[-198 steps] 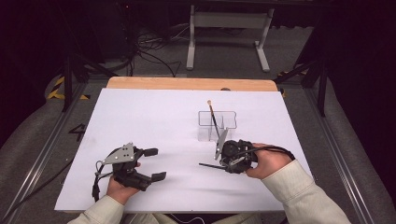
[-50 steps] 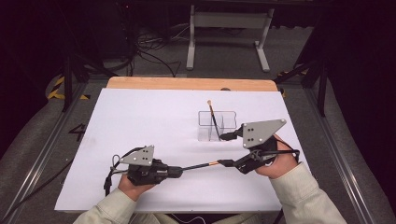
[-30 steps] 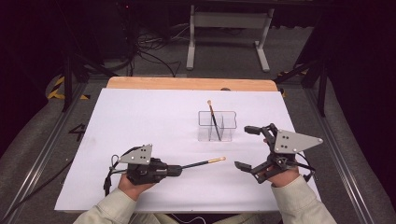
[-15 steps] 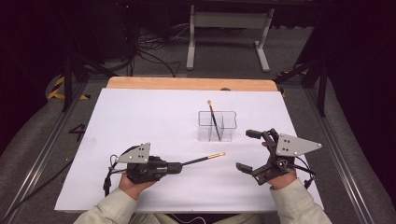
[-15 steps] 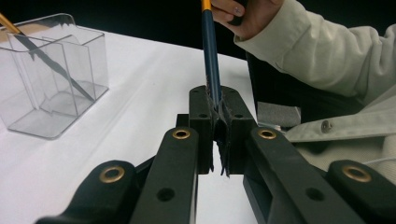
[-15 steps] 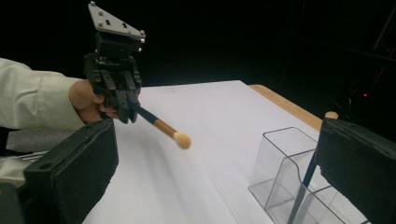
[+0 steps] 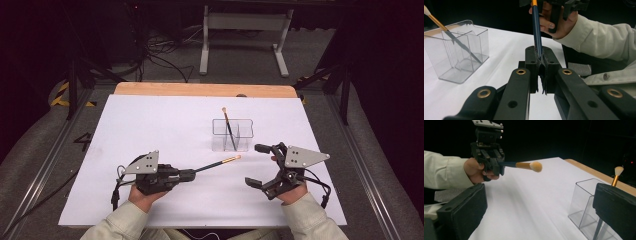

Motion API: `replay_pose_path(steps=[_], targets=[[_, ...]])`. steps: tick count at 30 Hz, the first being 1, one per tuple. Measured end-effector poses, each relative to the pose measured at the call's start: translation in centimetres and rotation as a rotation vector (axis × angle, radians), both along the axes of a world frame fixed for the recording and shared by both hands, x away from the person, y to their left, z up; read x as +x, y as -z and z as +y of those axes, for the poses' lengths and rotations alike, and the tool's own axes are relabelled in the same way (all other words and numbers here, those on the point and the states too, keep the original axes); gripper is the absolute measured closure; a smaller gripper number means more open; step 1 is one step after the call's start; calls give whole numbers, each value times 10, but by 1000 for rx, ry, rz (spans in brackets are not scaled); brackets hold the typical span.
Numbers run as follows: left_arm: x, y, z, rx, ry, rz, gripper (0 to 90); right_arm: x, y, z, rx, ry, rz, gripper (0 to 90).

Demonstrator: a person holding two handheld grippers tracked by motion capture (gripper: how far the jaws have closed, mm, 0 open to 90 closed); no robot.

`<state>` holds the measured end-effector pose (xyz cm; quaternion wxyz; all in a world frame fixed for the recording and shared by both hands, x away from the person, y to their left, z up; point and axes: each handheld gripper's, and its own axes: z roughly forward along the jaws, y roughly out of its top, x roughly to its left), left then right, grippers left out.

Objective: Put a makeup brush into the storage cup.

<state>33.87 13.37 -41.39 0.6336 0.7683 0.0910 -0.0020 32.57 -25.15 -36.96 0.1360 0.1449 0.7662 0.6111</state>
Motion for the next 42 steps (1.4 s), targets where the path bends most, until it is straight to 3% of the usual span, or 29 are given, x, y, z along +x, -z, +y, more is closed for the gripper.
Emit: replay_pose_path(steps=[9,15,20,22,28,32,35,42], targets=[[1,0,-3,2,-15,-4,851,0,7,11,0,8,3,5],[1,0,-7,-4,-6,-2,850,3,10,20,14,-8,29,15],[1,0,-9,-13,2,-2,850,3,11,26,24,-29,46,125],[1,0,-10,-9,6,-8,850,4,12,29,24,-40,52,126],[-1,-2,-11,-16,19,-16,850,4,13,37,20,-25,33,115],[-1,-1,-12,-13,29,-15,850,4,12,42,27,-39,36,124],[-1,0,-13,0,37,-20,850,4,14,46,26,-64,49,181],[-1,0,-14,1,42,-18,850,7,17,51,27,-105,35,240]])
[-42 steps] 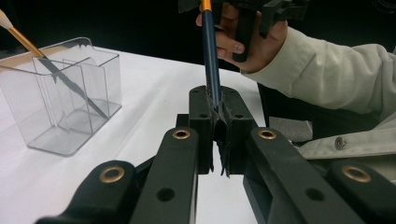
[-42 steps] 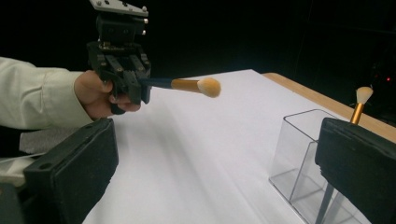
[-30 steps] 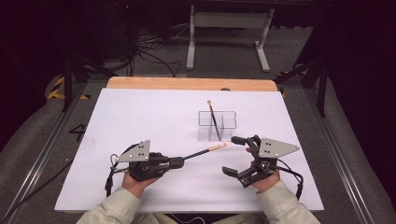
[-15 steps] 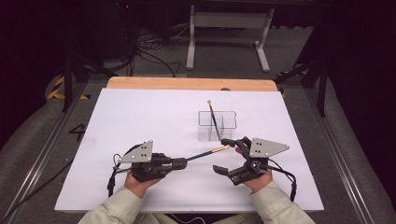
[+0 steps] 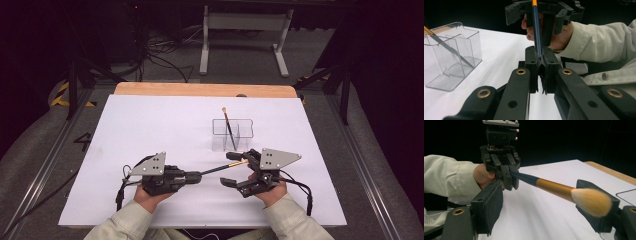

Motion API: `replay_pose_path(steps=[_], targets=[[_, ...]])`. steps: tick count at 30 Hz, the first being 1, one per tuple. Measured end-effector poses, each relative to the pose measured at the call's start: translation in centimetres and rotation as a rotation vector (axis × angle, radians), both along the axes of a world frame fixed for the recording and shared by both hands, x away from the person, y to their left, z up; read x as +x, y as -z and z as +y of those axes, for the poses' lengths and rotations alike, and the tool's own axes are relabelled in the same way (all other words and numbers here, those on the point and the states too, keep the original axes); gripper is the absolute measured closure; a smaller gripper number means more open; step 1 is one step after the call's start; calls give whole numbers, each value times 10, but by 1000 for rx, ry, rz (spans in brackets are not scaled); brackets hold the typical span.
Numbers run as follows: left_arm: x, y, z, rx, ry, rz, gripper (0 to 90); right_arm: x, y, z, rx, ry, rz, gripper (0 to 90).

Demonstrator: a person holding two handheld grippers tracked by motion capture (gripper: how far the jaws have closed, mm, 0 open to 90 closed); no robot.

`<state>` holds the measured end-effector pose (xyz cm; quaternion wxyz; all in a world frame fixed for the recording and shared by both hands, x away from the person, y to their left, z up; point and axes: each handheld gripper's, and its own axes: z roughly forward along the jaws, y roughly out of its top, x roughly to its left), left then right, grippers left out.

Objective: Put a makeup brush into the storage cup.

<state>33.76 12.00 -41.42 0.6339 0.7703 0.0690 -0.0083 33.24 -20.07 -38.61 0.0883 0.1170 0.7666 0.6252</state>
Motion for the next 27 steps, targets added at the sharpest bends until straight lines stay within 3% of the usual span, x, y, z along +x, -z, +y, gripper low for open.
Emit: replay_pose_path(steps=[14,17,20,27], targets=[[1,2,-1,7,-3,12,850,5,1,0,-13,-53,-27,491],[1,2,-1,15,-2,7,850,6,0,-1,-9,-41,-28,591],[1,3,-1,15,-5,14,850,6,0,-1,-11,-33,-28,605],[2,4,-1,13,3,17,850,7,-2,-4,7,-73,-5,693]])
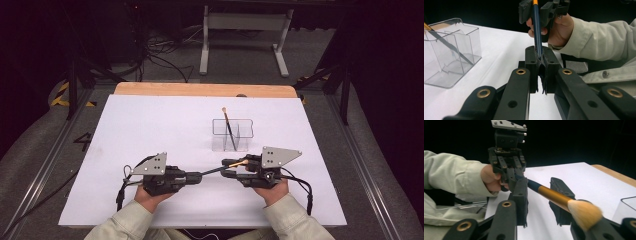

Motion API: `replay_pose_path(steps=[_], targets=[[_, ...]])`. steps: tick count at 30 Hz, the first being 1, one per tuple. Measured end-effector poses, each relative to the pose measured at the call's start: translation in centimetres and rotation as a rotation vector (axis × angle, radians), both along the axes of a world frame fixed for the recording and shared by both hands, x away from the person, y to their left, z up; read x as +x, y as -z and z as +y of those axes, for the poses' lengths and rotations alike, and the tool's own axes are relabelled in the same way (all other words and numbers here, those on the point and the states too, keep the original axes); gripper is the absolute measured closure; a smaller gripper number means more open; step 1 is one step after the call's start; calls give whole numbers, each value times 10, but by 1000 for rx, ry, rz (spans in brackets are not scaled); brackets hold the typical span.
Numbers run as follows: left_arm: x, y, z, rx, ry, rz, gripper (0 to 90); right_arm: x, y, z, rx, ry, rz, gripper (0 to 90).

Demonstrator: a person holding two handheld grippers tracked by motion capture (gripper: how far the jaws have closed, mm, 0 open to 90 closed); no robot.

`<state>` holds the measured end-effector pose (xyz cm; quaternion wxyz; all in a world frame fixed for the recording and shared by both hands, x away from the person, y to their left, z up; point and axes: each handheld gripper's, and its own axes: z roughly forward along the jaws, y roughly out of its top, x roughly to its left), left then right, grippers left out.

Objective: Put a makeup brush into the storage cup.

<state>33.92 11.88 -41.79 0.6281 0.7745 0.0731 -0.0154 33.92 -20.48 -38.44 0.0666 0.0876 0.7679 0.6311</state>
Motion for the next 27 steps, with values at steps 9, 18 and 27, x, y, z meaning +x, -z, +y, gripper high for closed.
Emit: replay_pose_path(steps=[9,18,27], targets=[[-1,2,-1,11,4,2,848,2,-1,-2,12,-38,30,726],[1,5,-1,28,7,10,840,2,-2,-2,12,-68,44,764],[0,7,-2,25,4,11,824,2,-4,-1,24,-119,71,817]])
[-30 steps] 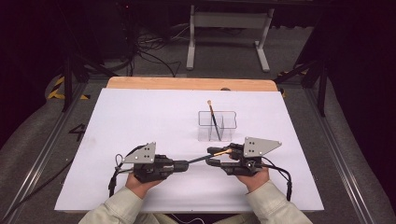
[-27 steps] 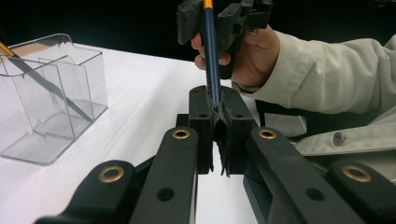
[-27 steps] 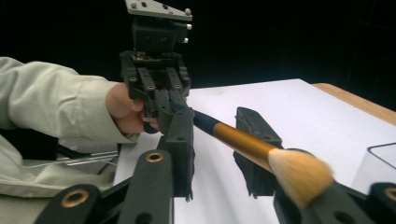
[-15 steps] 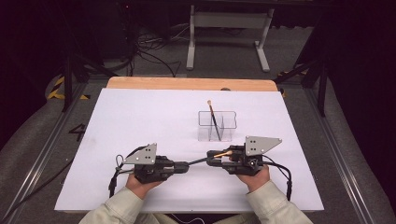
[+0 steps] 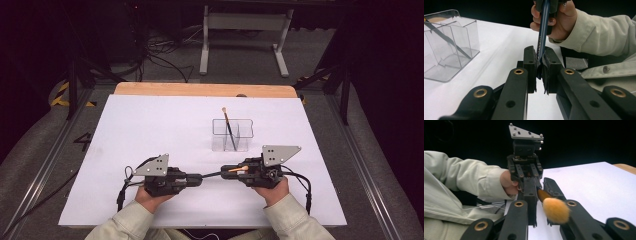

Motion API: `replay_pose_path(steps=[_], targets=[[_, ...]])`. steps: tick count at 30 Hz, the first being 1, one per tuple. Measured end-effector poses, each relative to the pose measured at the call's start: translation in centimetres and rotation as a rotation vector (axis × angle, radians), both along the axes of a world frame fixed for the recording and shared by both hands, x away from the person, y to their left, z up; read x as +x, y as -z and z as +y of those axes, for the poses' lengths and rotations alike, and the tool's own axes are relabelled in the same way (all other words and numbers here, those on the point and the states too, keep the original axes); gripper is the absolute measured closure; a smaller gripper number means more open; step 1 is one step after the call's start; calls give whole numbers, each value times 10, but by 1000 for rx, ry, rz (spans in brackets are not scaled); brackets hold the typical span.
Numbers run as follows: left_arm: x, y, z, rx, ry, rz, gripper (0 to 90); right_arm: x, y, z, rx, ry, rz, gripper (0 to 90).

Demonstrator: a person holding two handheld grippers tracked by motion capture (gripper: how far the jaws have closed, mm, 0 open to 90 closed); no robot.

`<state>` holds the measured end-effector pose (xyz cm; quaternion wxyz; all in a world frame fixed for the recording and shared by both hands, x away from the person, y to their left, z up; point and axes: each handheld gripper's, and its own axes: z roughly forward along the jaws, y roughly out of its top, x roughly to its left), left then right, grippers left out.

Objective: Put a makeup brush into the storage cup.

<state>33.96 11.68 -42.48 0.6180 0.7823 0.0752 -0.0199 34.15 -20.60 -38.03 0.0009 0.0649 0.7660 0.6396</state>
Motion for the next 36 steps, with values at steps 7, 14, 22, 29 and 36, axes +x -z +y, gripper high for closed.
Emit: replay_pose_path(steps=[7,14,22,29,36], targets=[[0,0,0,3,-2,-12,810,-1,-2,1,-4,-11,-10,828],[0,0,1,11,-20,2,673,-2,-9,-6,1,-5,-17,828],[0,0,8,44,-72,5,461,1,-28,-18,-56,31,-32,828],[1,0,15,51,-108,8,365,6,-44,-27,-98,55,-31,828],[1,0,21,70,-159,-4,303,12,-61,-38,-121,87,-44,828]])
